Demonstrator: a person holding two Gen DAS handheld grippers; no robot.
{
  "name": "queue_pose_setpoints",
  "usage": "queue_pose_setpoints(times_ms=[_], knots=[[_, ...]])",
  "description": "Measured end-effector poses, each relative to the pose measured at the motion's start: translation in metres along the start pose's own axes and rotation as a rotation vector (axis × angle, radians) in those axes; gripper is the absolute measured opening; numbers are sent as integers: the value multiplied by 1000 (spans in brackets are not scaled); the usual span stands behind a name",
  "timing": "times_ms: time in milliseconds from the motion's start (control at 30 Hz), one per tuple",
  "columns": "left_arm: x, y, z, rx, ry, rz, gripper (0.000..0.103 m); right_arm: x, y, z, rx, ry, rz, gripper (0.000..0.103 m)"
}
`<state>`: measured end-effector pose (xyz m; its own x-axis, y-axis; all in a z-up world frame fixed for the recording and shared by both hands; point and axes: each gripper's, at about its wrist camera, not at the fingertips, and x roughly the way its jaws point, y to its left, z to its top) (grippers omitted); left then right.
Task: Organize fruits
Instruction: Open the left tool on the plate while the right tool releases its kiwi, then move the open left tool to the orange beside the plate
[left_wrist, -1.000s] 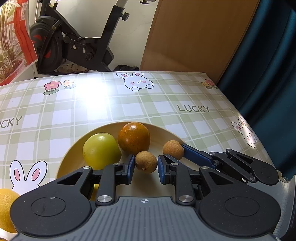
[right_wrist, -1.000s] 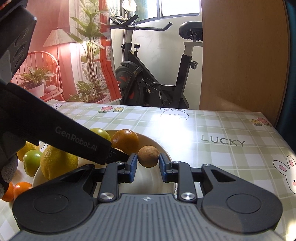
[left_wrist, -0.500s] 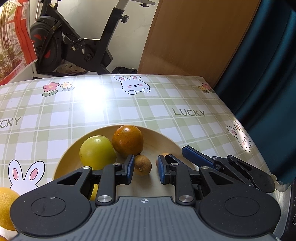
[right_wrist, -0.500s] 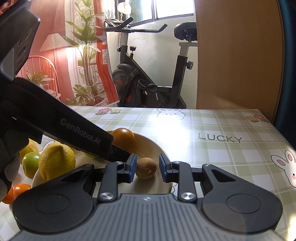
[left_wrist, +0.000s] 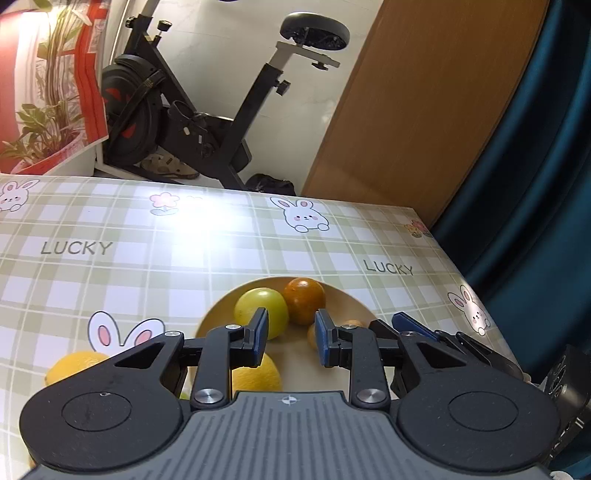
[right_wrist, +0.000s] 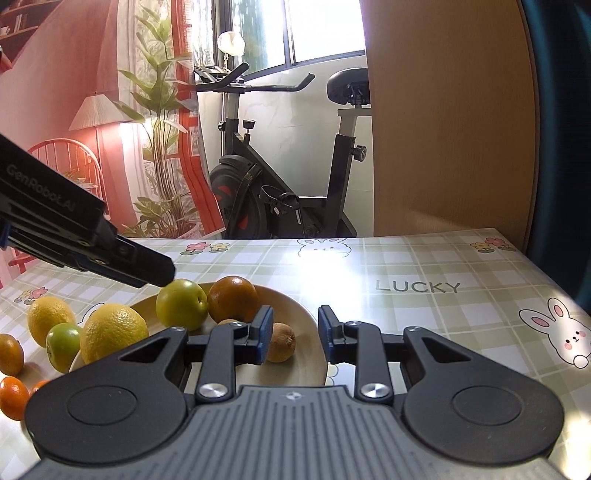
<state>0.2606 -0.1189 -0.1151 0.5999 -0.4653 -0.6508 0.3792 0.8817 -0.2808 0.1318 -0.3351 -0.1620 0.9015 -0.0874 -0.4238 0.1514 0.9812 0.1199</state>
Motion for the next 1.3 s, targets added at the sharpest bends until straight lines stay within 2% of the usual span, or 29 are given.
queue_pose_setpoints(times_ms=[333,633,933,1167,1300], knots=[[-58,45,-15,-59,-46,36,29,-5,4,-1,4,32,-20,30],[-83,65,-33,-68,-34,33,29,-37,31,-5,34,52,66,31],[-81,67,-53,-98,-27,-29,29,-49,76,-1,-11,84,150,31],[-63,69,-60,-102,34,-78,29,-52,112,-5,-64,151,184,31],[-56,69,-60,-95,47,-99,29,-55,132,-10,-144,176,208,31]])
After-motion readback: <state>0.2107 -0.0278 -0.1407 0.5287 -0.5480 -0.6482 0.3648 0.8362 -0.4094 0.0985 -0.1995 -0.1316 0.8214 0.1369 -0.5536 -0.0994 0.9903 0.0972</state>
